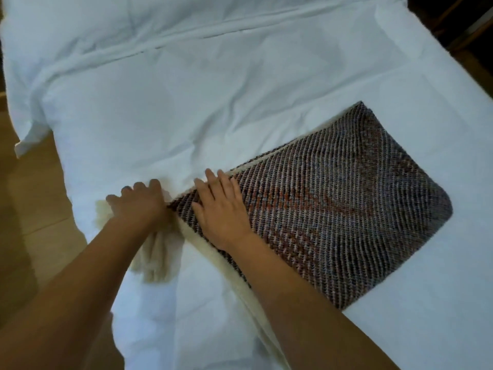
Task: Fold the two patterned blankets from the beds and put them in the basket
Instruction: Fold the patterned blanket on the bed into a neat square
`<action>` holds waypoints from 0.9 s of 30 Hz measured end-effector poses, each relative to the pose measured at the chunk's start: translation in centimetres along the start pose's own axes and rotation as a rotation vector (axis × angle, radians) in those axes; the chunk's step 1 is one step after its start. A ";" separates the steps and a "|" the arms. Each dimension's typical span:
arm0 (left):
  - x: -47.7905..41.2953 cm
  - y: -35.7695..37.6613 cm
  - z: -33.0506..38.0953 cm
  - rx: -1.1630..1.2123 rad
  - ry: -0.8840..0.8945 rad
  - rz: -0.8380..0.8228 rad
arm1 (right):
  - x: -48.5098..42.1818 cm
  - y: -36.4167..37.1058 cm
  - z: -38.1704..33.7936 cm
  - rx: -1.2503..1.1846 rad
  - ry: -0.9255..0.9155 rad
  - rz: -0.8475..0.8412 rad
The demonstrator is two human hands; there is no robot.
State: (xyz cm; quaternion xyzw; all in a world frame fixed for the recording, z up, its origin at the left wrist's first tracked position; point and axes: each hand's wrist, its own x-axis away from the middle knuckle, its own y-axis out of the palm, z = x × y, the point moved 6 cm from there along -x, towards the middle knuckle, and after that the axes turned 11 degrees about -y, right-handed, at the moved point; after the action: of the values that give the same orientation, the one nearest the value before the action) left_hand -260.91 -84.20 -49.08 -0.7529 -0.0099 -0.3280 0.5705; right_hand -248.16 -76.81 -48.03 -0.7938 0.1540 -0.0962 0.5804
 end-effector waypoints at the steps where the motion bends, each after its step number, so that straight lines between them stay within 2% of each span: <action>1: 0.8 -0.2 1.0 0.000 0.060 0.027 | 1.5 -0.5 -0.1 -0.017 0.001 -0.001; 4: 4.2 -0.9 4.6 0.169 0.278 0.069 | 6.8 -1.4 1.7 -0.062 0.145 -0.081; 7: 8.7 -0.3 7.9 0.209 0.460 0.122 | 12.5 -2.0 3.8 -0.046 0.292 -0.122; 12: 13.0 2.6 11.1 0.144 0.567 0.057 | 19.8 -2.3 5.0 -0.053 0.524 -0.099; 16: 15.0 3.9 13.9 0.098 0.670 -0.004 | 24.7 -3.0 5.8 -0.068 0.797 0.046; 21: 15.0 2.6 20.3 0.071 0.776 -0.011 | 24.9 -5.6 10.6 -0.064 0.904 0.115; 27: 10.2 -2.5 32.3 0.103 0.944 0.043 | 20.2 -9.6 21.7 -0.063 0.960 0.167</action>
State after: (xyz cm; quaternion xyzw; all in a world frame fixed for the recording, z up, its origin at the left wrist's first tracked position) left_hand -238.27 -59.09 -46.09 -0.4923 0.2499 -0.6215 0.5559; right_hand -220.87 -61.99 -46.13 -0.6619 0.4702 -0.3997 0.4255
